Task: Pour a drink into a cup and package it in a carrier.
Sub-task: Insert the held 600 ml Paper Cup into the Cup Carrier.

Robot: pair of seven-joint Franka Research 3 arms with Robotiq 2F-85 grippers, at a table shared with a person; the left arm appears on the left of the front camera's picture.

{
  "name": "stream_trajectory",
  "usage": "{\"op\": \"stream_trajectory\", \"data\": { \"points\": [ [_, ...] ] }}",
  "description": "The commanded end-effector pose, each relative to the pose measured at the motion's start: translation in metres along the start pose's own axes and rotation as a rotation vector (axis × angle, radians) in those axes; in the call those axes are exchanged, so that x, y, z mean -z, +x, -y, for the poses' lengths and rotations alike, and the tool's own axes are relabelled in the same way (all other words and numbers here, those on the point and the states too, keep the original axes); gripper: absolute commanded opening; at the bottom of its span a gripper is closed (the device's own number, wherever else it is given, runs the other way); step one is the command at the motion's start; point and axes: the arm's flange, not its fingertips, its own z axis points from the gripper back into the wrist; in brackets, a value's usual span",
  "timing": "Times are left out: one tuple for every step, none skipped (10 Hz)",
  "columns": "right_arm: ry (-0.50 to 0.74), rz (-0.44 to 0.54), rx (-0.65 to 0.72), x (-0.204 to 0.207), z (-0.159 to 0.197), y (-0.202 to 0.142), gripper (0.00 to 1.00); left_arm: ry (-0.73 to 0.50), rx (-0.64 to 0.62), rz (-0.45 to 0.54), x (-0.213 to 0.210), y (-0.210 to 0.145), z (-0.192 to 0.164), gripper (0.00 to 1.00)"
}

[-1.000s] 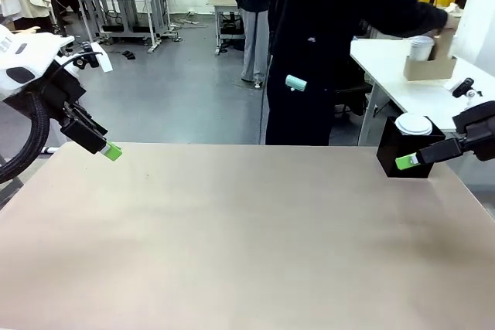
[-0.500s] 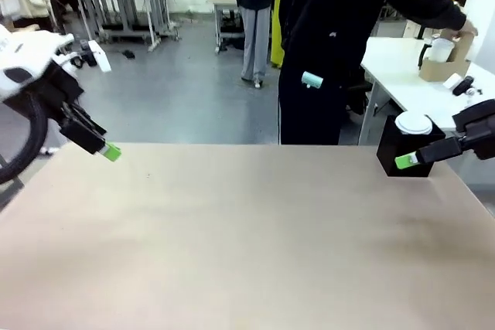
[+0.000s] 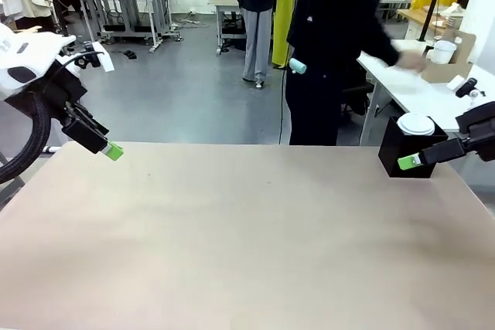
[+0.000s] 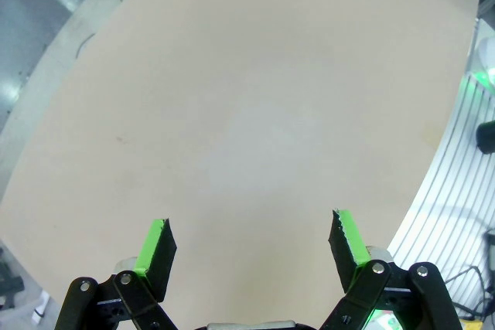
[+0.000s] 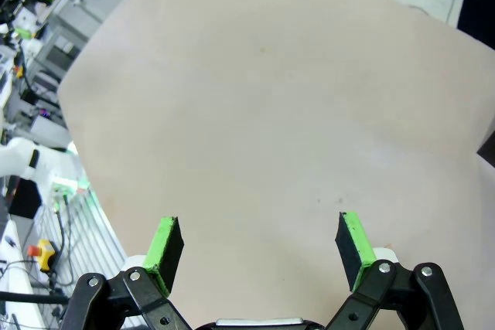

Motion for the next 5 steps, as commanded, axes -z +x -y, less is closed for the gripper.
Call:
{"op": "stream_trajectory", "data": {
  "points": [
    [-0.011,0.003,0.007,-0.0013,-0.0001,0.0001,1.00,-0.002,-0.011,-0.002,-0.0003,-0.0008,0.0001,1.00],
    [-0.011,0.003,0.007,-0.0013,-0.0001,0.0001,1.00,-0.002,-0.011,-0.002,-0.0003,-0.0008,0.0001,1.00],
    [-0.011,0.003,0.007,-0.0013,-0.0001,0.0001,1.00,-0.002,-0.011,-0.002,-0.0003,-0.0008,0.0001,1.00],
    [-0.011,0.003,0.007,-0.0013,-0.0001,0.0001,1.00,-0.002,-0.011,-0.002,-0.0003,-0.0008,0.0001,1.00],
    [-0.011,0.003,0.007,-0.0013,-0.0001,0.0001,1.00,-0.002,-0.011,-0.002,-0.0003,-0.0008,0.0001,1.00]
  ]
}}
